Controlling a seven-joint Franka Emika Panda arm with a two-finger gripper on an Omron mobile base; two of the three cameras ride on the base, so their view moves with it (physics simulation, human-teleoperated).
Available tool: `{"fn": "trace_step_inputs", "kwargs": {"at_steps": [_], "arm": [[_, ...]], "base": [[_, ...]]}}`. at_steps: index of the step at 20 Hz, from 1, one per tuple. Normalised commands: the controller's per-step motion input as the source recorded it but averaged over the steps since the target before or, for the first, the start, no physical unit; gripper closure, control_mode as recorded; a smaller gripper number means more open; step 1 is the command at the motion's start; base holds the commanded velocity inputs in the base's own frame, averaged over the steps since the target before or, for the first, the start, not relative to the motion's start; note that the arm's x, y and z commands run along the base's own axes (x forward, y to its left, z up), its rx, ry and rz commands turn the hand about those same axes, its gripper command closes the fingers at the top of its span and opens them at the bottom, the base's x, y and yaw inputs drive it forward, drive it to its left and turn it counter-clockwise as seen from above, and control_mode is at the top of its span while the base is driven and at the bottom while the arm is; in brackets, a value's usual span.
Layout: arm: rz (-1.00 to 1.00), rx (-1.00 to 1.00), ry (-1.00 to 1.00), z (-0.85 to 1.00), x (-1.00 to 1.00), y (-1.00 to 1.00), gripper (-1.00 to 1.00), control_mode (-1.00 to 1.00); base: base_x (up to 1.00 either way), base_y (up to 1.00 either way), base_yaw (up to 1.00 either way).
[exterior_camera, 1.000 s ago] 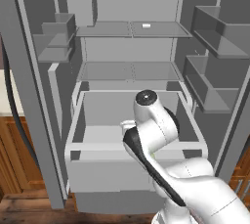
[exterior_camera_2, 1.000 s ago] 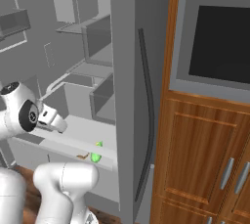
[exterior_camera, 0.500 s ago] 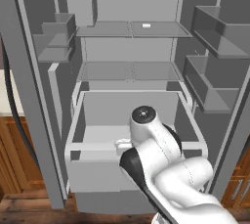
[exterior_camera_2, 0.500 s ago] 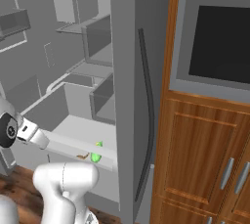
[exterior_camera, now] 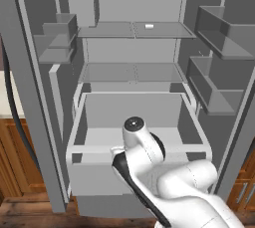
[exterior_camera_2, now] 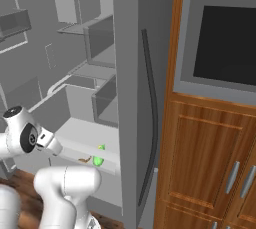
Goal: Place the onion and corn inside the fridge drawer. Close the drawer after placing the vegetables.
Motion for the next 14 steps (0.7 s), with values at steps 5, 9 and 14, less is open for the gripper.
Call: {"fn": "trace_step_inputs", "kwargs": {"at_steps": [5, 9, 14], "arm": [[0.00, 0.00, 0.00, -0.16, 0.92, 0.00, -1.00, -1.00], [0.00, 0.03, 0.00, 0.00, 1.00, 0.00, -1.00, -1.00], [0.00, 0.02, 0.00, 0.07, 1.00, -0.11, -1.00, -1.00]], "base": [[0.00, 0.00, 0.00], [0.00, 0.00, 0.00], [0.00, 0.00, 0.00]]}}
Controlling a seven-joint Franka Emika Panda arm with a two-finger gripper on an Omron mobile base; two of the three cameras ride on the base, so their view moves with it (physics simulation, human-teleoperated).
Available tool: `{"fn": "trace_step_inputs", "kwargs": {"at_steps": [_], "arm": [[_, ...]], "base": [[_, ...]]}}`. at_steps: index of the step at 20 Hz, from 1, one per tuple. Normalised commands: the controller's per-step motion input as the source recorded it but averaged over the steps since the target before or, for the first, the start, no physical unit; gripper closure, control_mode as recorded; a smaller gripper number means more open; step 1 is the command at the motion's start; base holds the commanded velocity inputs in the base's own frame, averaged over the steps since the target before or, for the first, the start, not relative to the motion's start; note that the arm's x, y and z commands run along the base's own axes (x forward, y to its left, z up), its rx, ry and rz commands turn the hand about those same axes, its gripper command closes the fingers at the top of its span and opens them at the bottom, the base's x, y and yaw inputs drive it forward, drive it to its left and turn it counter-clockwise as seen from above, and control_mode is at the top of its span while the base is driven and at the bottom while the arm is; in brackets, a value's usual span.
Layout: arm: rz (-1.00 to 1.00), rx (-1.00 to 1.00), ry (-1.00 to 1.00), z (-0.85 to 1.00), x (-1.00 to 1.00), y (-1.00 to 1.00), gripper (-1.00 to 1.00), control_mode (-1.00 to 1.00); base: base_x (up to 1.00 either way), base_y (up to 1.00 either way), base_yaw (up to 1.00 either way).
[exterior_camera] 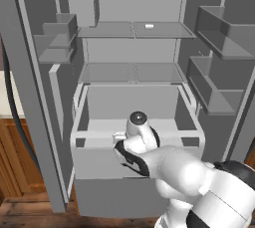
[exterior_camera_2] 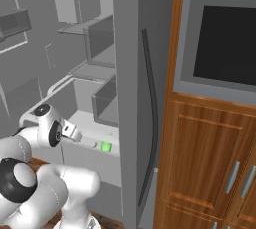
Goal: Place the onion and corn inside the fridge drawer. Close the drawer after placing the vegetables.
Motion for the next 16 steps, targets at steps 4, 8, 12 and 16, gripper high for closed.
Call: {"fn": "trace_step_inputs", "kwargs": {"at_steps": [4, 8, 12, 16], "arm": [[0.01, 0.00, 0.00, 0.31, 1.00, -0.12, -1.00, -1.00], [-0.01, 0.00, 0.00, 0.49, 0.38, 0.02, -1.00, -1.00], [0.00, 0.06, -0.01, 0.17, -0.92, 0.03, -1.00, -1.00], [-0.02, 0.05, -0.01, 0.39, -0.31, 0.03, -1.00, -1.00]], "base": [[0.00, 0.00, 0.00], [0.00, 0.00, 0.00], [0.00, 0.00, 0.00], [0.00, 0.00, 0.00]]}}
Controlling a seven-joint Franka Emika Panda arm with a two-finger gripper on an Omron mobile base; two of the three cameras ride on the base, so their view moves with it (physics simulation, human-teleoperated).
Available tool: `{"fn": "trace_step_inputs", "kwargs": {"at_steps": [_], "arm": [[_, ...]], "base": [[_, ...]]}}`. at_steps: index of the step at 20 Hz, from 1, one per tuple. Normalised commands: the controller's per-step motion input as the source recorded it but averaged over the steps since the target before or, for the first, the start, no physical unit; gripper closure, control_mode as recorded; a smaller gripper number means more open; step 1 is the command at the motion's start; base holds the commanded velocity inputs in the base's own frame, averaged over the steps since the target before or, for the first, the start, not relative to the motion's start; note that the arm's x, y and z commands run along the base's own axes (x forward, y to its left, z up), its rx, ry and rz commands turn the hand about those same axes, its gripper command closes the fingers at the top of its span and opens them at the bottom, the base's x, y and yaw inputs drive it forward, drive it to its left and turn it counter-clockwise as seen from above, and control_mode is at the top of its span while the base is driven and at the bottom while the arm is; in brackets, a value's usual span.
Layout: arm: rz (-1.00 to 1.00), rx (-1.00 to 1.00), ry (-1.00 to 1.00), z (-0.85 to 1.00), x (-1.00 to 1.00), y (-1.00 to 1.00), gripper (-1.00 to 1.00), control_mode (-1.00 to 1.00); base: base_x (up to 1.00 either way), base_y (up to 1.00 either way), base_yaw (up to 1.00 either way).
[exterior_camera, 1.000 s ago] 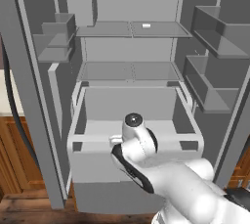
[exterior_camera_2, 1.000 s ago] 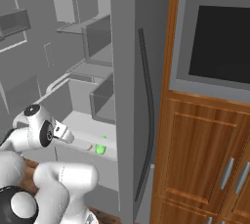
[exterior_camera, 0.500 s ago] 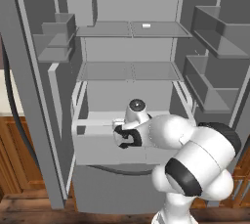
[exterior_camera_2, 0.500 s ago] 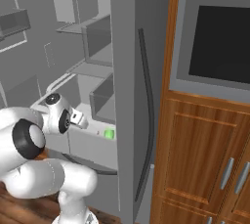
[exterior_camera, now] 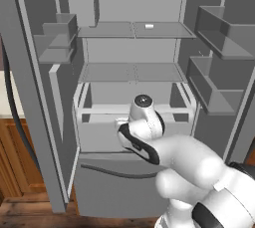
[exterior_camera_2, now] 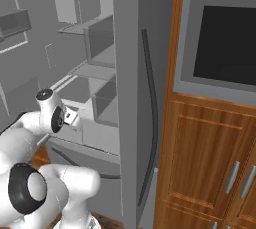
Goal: Place the onion and corn inside the fridge drawer. Close the drawer after placing the vegetables.
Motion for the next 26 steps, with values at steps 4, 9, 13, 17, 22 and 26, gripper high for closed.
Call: {"fn": "trace_step_inputs", "kwargs": {"at_steps": [4, 9, 13, 17, 22, 26], "arm": [[-0.05, 0.01, 0.00, 0.00, 0.98, 0.00, -1.00, -1.00], [-0.02, 0.00, -0.04, 0.11, 0.11, 0.07, -1.00, -1.00], [-0.06, 0.00, -0.03, 0.55, -0.54, 0.02, -1.00, -1.00], [-0.07, 0.01, -0.01, 0.60, -0.42, 0.00, -1.00, -1.00], [-0.07, 0.03, 0.00, 0.32, -0.38, 0.00, -1.00, -1.00], [-0.06, 0.02, 0.00, 0.16, -0.59, 0.00, -1.00, -1.00]], "base": [[0.00, 0.00, 0.00], [0.00, 0.00, 0.00], [0.00, 0.00, 0.00], [0.00, 0.00, 0.00], [0.00, 0.00, 0.00], [0.00, 0.00, 0.00]]}}
